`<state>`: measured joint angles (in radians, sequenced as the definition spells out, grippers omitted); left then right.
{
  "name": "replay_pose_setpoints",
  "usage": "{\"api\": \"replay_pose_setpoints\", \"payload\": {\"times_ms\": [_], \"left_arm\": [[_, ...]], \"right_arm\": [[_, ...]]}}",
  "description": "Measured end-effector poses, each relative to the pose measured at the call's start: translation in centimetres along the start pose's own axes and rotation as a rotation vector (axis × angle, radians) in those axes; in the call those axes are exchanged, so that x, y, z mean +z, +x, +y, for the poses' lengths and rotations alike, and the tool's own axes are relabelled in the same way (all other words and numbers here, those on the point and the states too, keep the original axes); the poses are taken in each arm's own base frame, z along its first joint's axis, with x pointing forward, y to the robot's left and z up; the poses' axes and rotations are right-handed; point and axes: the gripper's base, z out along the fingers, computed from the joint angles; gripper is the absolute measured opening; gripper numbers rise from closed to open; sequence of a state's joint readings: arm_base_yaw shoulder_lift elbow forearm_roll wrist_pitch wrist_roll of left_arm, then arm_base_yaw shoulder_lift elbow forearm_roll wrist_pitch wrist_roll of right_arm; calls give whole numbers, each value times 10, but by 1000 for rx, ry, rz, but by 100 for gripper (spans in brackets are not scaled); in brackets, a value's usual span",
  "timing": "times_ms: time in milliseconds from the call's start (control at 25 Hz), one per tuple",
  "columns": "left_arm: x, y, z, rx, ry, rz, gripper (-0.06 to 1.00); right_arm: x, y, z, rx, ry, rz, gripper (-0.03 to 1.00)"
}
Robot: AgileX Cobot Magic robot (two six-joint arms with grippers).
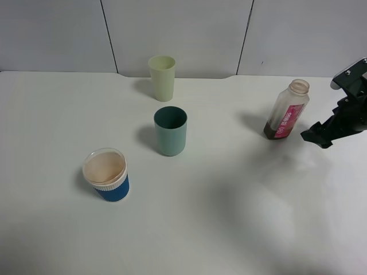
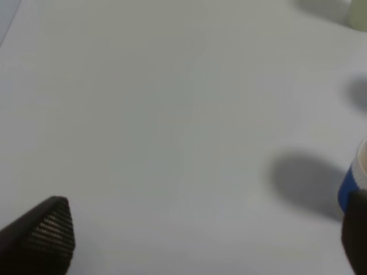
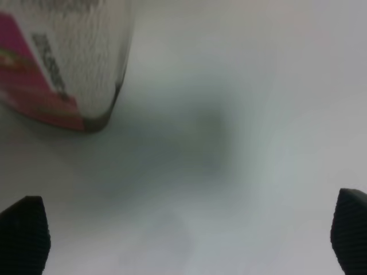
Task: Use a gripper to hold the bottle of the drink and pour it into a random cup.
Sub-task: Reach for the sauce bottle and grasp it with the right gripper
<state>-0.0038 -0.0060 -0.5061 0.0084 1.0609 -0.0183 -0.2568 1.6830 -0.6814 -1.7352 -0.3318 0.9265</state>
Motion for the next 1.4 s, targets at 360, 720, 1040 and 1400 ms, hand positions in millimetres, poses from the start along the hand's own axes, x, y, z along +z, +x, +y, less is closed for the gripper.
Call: {"api": "replay_pose_setpoints", "payload": {"times_ms": [360, 720, 1040, 1400], "left_arm": [[0, 0, 0, 0, 0, 0, 93], [0, 0, 0, 0, 0, 0, 93], [0, 0, 0, 0, 0, 0, 93], [0, 0, 0, 0, 0, 0, 93]], "right_arm": [[21, -11, -7, -198, -99, -79, 97], [29, -14, 3, -359, -187, -185, 97], [27, -23, 1, -283, -156, -275, 97], [25, -28, 3, -232, -181, -335, 96]]}}
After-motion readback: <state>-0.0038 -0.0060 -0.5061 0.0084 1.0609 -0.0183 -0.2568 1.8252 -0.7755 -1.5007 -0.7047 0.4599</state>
